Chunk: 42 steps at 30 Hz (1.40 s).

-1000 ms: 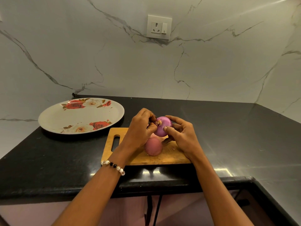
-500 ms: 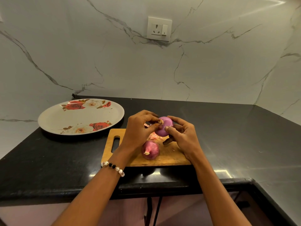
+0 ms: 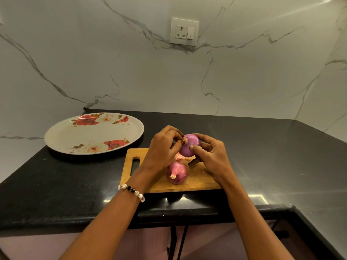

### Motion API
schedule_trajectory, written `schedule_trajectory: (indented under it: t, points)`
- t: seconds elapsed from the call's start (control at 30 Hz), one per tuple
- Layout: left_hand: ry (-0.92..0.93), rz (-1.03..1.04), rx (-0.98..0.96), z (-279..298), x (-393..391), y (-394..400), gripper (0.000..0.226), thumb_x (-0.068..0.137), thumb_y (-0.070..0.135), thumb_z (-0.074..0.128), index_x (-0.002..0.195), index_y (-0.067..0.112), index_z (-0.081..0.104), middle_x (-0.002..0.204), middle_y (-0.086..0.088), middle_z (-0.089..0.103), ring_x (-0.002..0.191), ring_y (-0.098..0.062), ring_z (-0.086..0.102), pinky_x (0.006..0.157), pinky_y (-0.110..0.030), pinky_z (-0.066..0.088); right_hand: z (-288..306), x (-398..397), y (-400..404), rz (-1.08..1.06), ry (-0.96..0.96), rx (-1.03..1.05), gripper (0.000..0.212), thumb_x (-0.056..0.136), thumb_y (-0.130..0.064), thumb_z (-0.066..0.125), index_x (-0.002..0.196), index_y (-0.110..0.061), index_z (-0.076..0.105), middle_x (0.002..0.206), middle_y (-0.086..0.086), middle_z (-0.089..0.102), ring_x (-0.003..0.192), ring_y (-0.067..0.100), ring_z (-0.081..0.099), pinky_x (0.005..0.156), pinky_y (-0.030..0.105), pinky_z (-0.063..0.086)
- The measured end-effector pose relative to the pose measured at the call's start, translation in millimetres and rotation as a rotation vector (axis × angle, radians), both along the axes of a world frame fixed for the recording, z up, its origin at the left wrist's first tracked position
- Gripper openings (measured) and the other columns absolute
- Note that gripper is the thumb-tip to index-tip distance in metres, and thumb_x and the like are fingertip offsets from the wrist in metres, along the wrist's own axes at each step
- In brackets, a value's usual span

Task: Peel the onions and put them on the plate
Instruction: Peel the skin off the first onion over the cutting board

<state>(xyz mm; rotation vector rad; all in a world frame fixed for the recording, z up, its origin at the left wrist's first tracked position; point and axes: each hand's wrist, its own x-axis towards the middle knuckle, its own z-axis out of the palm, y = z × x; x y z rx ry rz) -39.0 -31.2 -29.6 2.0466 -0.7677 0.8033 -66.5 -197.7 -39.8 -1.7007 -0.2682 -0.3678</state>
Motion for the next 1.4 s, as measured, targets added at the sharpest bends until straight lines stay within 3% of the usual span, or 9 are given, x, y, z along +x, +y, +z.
schedule_trajectory:
  t: [0.2,0.53,0.7,0.77,0.83,0.93,1.1,1.23,1.4]
  points:
    - [0.035,-0.023,-0.096,4.1,-3.7,2.8,0.007,0.087,0.007,0.064,0.094,0.005,0.066,0.093,0.002,0.060,0.081,-0.003,0.056,0.073,-0.006,0.046,2.3,-2.9,-1.6,-0.007,0.034,0.071,0.037,0.092,-0.007,0.065,0.128,-0.001,0.060,0.103,0.014,0.071,0.075,0.026,0.072,0.055,0.030,0.060]
    - [0.138,-0.009,-0.232,5.8,-4.8,1.9,0.012,0.089,0.012,0.063,0.100,0.008,0.066,0.093,0.004,0.064,0.082,-0.002,0.060,0.073,-0.005,0.047,3.8,-1.9,-2.0,-0.034,0.041,0.180,0.036,0.092,-0.007,0.066,0.127,-0.003,0.059,0.111,0.017,0.067,0.087,0.030,0.073,0.059,0.034,0.061]
    - [0.253,-0.044,-0.314,6.9,-4.2,3.5,0.010,0.092,0.012,0.059,0.101,0.012,0.064,0.091,0.010,0.063,0.082,0.007,0.061,0.069,-0.006,0.047,5.8,-3.0,-2.5,-0.034,0.045,0.268,0.034,0.092,-0.006,0.064,0.126,-0.002,0.060,0.109,0.015,0.067,0.087,0.029,0.073,0.058,0.033,0.061]
    - [0.333,-0.088,-0.364,8.3,-4.8,3.5,0.009,0.093,0.013,0.057,0.100,0.013,0.061,0.096,0.006,0.066,0.088,-0.005,0.065,0.073,-0.013,0.052,5.8,-3.3,-3.3,-0.031,0.046,0.309,0.032,0.092,-0.006,0.064,0.124,-0.003,0.061,0.110,0.014,0.066,0.088,0.028,0.072,0.057,0.032,0.060]
    - [0.465,-0.219,-0.541,13.1,-8.7,2.6,0.009,0.097,0.011,0.050,0.101,0.009,0.057,0.103,-0.004,0.067,0.092,-0.017,0.069,0.075,-0.023,0.056,6.7,-3.9,-3.6,-0.021,0.049,0.356,0.027,0.093,-0.005,0.062,0.120,-0.005,0.063,0.109,0.015,0.066,0.084,0.026,0.072,0.056,0.031,0.060]
    - [0.610,-0.365,-0.790,19.7,-12.1,3.8,0.010,0.099,0.010,0.042,0.100,0.007,0.051,0.107,-0.011,0.066,0.091,-0.023,0.070,0.077,-0.032,0.058,9.2,-4.7,-3.9,-0.012,0.051,0.443,0.023,0.094,-0.003,0.058,0.117,-0.004,0.064,0.104,0.015,0.065,0.071,0.018,0.070,0.053,0.029,0.059]
    - [0.397,-0.136,-0.504,10.5,-5.7,5.2,0.010,0.089,0.009,0.062,0.093,0.017,0.059,0.100,0.000,0.069,0.093,-0.015,0.068,0.078,-0.025,0.056,8.4,-3.2,-6.0,-0.008,0.037,0.465,0.024,0.093,0.000,0.058,0.114,-0.008,0.066,0.109,0.016,0.065,0.079,0.023,0.070,0.051,0.028,0.057]
    - [0.339,-0.089,-0.469,9.9,-5.4,5.9,0.021,0.087,0.004,0.064,0.089,0.025,0.059,0.092,0.004,0.069,0.086,-0.005,0.067,0.071,-0.015,0.053,7.4,-3.0,-6.0,-0.018,0.039,0.435,0.028,0.092,0.001,0.060,0.117,-0.008,0.065,0.110,0.014,0.065,0.081,0.025,0.070,0.051,0.030,0.058]
    - [0.302,-0.060,-0.440,9.6,-6.5,4.9,0.018,0.087,0.005,0.064,0.092,0.022,0.061,0.089,0.008,0.067,0.083,0.005,0.064,0.068,-0.007,0.048,6.7,-2.8,-5.2,-0.029,0.053,0.398,0.031,0.092,0.001,0.061,0.120,-0.010,0.064,0.107,0.009,0.067,0.083,0.026,0.071,0.053,0.031,0.058]
